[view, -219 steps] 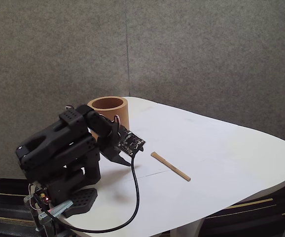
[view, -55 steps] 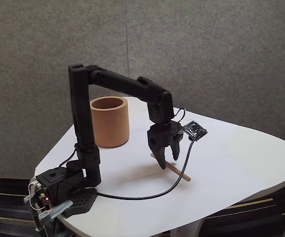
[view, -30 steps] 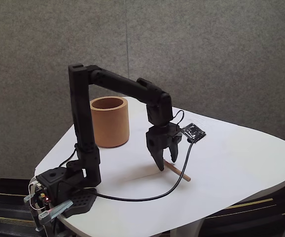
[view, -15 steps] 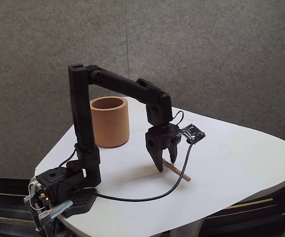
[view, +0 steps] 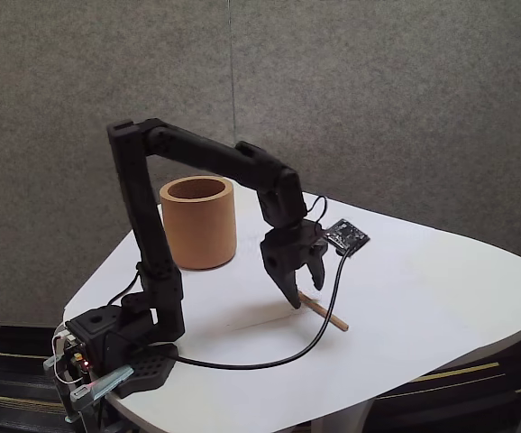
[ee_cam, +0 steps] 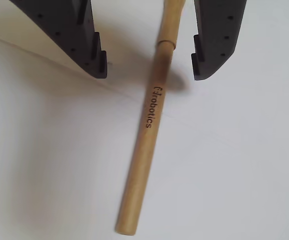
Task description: Grab the pen and put it in the pen holder.
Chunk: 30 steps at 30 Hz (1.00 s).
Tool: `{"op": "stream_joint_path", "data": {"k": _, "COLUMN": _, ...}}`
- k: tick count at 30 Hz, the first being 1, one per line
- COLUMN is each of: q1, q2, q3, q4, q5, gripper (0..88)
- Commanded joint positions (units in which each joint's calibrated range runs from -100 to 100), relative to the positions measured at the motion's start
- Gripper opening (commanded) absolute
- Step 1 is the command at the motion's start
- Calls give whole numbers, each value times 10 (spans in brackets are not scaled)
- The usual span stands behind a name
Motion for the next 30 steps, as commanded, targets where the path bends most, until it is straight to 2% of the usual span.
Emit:
{"op": "stream_joint_path", "data": {"k": 1, "q1": 1, "q2": -59, "q3": 20, "q4": -19, "q5": -2, "gripper": 238}}
{"op": "stream_joint_path", "data": {"k": 15, "q1": 14, "q2": -53, "q3": 16, "q4": -47, "q5": -3, "gripper": 238}}
{"op": "stream_joint_path", "data": {"k": 30, "q1": 14, "q2": 26, "q3": -20, "q4": -4, "q5": -43, "gripper": 238}}
